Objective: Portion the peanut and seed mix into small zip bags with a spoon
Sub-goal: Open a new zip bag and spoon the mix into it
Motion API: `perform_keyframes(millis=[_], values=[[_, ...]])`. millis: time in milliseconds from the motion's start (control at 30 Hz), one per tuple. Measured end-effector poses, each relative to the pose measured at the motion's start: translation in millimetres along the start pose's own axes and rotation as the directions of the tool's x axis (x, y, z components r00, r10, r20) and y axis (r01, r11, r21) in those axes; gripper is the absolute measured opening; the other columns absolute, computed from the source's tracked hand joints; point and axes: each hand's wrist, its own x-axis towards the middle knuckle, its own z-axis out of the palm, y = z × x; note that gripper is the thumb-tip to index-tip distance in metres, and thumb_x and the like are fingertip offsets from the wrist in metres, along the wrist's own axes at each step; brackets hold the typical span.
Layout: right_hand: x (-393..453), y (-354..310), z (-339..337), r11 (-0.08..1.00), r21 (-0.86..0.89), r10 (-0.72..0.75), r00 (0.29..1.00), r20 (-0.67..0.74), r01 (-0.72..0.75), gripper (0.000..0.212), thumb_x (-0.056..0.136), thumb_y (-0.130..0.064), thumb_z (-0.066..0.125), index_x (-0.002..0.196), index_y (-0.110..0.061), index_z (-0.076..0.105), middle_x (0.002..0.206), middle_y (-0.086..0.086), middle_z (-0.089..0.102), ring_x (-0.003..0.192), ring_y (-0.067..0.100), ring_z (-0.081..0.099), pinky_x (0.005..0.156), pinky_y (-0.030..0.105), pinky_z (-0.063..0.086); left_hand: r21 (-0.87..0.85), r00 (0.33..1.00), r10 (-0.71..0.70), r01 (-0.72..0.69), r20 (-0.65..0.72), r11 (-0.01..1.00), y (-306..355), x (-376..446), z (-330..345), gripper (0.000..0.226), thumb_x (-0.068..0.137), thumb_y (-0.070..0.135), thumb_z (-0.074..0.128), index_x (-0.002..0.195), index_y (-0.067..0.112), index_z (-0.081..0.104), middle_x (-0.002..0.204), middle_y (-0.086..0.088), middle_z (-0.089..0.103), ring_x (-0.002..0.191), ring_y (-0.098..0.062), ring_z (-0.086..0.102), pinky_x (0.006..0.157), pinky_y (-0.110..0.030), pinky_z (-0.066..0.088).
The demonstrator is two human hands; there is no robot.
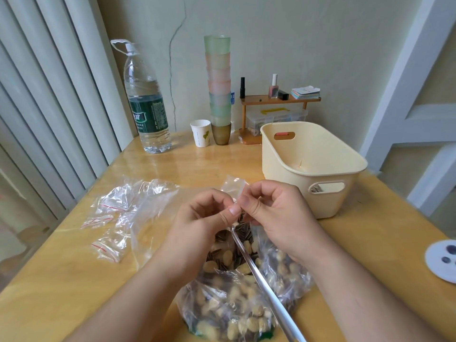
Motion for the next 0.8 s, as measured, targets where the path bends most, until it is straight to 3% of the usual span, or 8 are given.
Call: perform_keyframes(millis=[167, 267, 333, 400, 533, 633, 733, 800], values=[[0.3, 3.1, -3.9, 0.997, -0.080, -0.012, 0.999, -0.041, 0.009, 0.022, 0.083, -0.047, 0.083, 0.083, -0.027, 0.073, 0.070, 0.004, 0.072, 0.068, 0.018, 0.066, 0.069, 0.043, 0.057, -0.234, 0.994, -0.027, 0.002, -0.103, 0.972, 3.9, 2.8, -1.5, 0.013, 0.082, 0.008, 0.077, 0.077, 0.014, 0.067, 0.076, -0.011, 0.065, 0.071, -0.021, 0.054, 0.068, -0.029, 0.049], [0.3, 7.5, -3.4, 0.984, -0.173, 0.018, 0.993, -0.118, -0.038, 0.031, 0.070, -0.048, 0.065, 0.080, -0.019, 0.062, 0.067, 0.004, 0.072, 0.072, 0.033, 0.069, 0.075, 0.060, 0.059, 0.210, 0.947, 0.249, -0.206, -0.204, 0.956, -1.4, -1.3, -1.6, 0.018, 0.087, 0.012, 0.079, 0.080, 0.021, 0.064, 0.080, -0.009, 0.069, 0.071, -0.032, 0.065, 0.072, -0.047, 0.056], [-0.1, 9.5, 1.4, 0.981, -0.190, 0.020, 0.989, -0.145, -0.047, 0.026, 0.068, -0.045, 0.059, 0.080, -0.022, 0.058, 0.067, 0.000, 0.068, 0.070, 0.036, 0.066, 0.071, 0.064, 0.058, 0.525, 0.897, 0.440, -0.351, -0.051, 0.776, -7.2, -6.1, 4.2, 0.021, 0.087, 0.013, 0.078, 0.089, 0.026, 0.061, 0.083, 0.006, 0.070, 0.074, -0.017, 0.071, 0.069, -0.038, 0.060], [-1.3, 10.8, 7.2, 0.978, -0.206, 0.015, 0.989, -0.146, -0.045, 0.022, 0.071, -0.042, 0.059, 0.085, -0.026, 0.060, 0.073, -0.003, 0.066, 0.066, 0.025, 0.061, 0.068, 0.059, 0.059, 0.654, 0.865, 0.501, -0.397, 0.032, 0.644, -9.5, -10.1, 13.0, 0.024, 0.084, 0.014, 0.077, 0.092, 0.028, 0.059, 0.084, 0.014, 0.069, 0.076, -0.010, 0.072, 0.067, -0.028, 0.058], [-1.7, 13.7, 6.8, 0.923, -0.383, -0.093, 0.983, -0.160, 0.025, 0.007, 0.091, -0.028, 0.068, 0.085, -0.031, 0.064, 0.072, -0.009, 0.066, 0.058, 0.012, 0.058, 0.061, 0.034, 0.053, 0.708, 0.859, 0.505, -0.306, -0.083, 0.636, -3.1, -9.6, 9.0, 0.022, 0.087, 0.016, 0.074, 0.090, 0.029, 0.056, 0.079, 0.014, 0.065, 0.067, -0.007, 0.064, 0.059, -0.019, 0.048], [-4.0, 11.4, 5.0, 0.831, -0.550, -0.163, 0.981, -0.108, 0.078, 0.005, 0.089, -0.031, 0.073, 0.085, -0.030, 0.070, 0.073, -0.017, 0.066, 0.062, 0.008, 0.059, 0.061, 0.021, 0.049, 0.744, 0.855, 0.503, -0.252, -0.128, 0.618, 5.5, -9.6, -3.4, 0.017, 0.090, 0.025, 0.067, 0.096, 0.036, 0.054, 0.076, 0.017, 0.067, 0.066, -0.007, 0.065, 0.058, -0.029, 0.051], [-4.5, 10.1, 6.9, 0.817, -0.570, -0.154, 0.986, -0.069, 0.088, 0.001, 0.089, -0.029, 0.075, 0.089, -0.030, 0.075, 0.071, -0.019, 0.067, 0.061, 0.007, 0.059, 0.060, 0.018, 0.048, 0.786, 0.830, 0.557, -0.370, 0.039, 0.496, 10.5, -9.5, -8.0, 0.010, 0.089, 0.035, 0.061, 0.100, 0.033, 0.061, 0.081, 0.020, 0.064, 0.084, -0.004, 0.062, 0.070, -0.035, 0.053], [-3.1, 9.4, 4.1, 0.904, -0.423, -0.083, 0.996, -0.040, 0.058, 0.005, 0.092, -0.028, 0.075, 0.090, -0.032, 0.076, 0.070, -0.011, 0.070, 0.062, 0.010, 0.063, 0.067, 0.032, 0.057, 0.757, 0.780, 0.580, -0.522, 0.237, 0.393, 10.6, -7.7, -10.3, 0.032, 0.087, 0.045, 0.067, 0.108, 0.021, 0.066, 0.107, 0.015, 0.063, 0.112, -0.009, 0.058, 0.093, -0.035, 0.049]])
